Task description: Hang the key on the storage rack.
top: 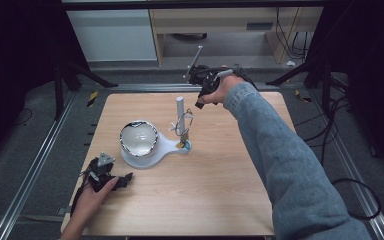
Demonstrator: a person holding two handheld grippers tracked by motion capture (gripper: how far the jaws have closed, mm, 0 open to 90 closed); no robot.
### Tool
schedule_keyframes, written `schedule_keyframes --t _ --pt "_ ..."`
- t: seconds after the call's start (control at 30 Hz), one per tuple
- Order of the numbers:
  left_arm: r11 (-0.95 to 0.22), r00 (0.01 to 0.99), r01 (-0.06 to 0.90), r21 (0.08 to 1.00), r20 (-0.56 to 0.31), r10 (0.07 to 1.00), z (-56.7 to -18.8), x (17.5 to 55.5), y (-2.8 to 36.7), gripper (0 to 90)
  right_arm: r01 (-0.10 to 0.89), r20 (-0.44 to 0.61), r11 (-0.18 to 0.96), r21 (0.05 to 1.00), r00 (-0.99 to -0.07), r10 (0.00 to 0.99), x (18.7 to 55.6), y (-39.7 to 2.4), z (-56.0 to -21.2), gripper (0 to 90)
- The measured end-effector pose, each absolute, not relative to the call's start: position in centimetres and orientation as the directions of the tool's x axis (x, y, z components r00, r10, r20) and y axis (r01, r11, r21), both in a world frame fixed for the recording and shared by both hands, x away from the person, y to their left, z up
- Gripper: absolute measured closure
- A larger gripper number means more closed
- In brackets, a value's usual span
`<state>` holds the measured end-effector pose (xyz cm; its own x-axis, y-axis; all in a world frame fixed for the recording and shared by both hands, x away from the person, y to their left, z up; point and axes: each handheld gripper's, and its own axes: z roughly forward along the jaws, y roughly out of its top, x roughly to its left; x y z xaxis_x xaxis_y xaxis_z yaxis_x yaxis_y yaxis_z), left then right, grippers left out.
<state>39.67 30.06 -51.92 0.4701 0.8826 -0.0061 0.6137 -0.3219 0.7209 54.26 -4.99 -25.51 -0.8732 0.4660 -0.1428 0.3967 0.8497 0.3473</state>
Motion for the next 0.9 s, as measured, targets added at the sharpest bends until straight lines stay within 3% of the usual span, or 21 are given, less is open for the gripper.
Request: schedule_keyframes --t 0.53,0.63,0.9 --pt "-0.322 0.469 0.615 0.720 -0.006 0.883 -51.9 39.7 30.0 0.0 0.438 -0.210 0.809 0.392 -0.814 0.542 55.4 -7.2 -26.1 10.8" --pt "-0.321 0.470 0.614 0.721 -0.007 0.883 -51.9 39.7 30.0 0.0 0.427 -0.233 0.809 0.404 -0.807 0.542 55.5 -7.7 -26.2 6.2" --pt "-0.320 0.469 0.614 0.721 -0.007 0.883 -51.9 39.7 30.0 0.0 0.421 -0.251 0.803 0.421 -0.797 0.549 55.3 -9.3 -26.3 5.8"
